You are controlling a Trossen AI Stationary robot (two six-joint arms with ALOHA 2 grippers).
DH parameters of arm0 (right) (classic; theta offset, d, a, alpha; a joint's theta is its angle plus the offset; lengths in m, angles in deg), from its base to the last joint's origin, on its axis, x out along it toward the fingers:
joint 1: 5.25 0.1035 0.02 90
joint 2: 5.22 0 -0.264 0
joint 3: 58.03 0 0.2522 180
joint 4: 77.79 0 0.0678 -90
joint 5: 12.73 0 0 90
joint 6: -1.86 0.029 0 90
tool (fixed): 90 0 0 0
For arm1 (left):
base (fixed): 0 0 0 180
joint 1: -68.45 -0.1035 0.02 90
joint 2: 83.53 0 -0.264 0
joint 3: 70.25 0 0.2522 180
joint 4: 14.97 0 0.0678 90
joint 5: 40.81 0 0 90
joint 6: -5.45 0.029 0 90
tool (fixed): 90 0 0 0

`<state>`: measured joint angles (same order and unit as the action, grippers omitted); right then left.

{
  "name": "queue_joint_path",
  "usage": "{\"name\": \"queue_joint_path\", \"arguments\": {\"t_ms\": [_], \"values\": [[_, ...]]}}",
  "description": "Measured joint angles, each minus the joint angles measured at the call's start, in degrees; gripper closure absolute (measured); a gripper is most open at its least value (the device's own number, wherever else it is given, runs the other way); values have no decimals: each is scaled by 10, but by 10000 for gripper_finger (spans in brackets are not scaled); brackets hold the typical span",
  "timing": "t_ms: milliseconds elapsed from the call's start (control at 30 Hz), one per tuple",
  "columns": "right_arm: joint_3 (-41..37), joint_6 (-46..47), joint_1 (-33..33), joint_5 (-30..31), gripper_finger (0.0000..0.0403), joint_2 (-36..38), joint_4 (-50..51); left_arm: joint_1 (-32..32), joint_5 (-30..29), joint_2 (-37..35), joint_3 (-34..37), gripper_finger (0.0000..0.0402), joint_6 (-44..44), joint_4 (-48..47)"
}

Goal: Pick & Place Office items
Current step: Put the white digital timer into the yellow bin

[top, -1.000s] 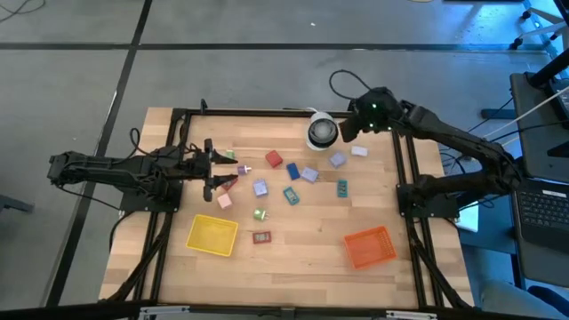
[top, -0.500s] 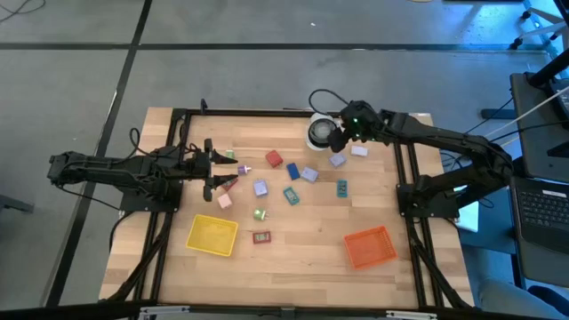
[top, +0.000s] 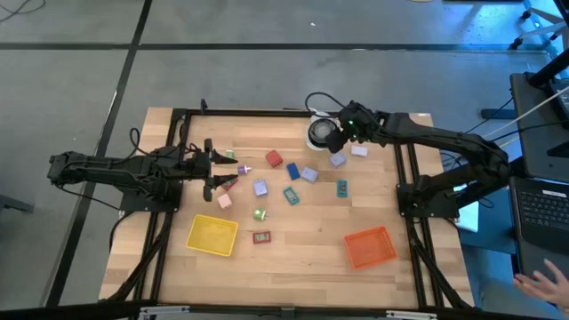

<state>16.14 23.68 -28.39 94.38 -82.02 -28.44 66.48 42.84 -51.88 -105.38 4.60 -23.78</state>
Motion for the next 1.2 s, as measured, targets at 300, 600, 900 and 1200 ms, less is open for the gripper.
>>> {"name": "queue_joint_path", "arguments": {"t_ms": [300,600,900,1200], "values": [[0,-13,0,13,218,-10,0,0,2,0,0,194,-5,0],[8,-31,0,-2,211,25,36,0,-1,0,0,194,-1,0],[190,-15,33,92,206,110,384,0,-1,0,0,194,0,7],[259,-2,78,34,206,65,545,0,-2,0,0,194,1,15]]}}
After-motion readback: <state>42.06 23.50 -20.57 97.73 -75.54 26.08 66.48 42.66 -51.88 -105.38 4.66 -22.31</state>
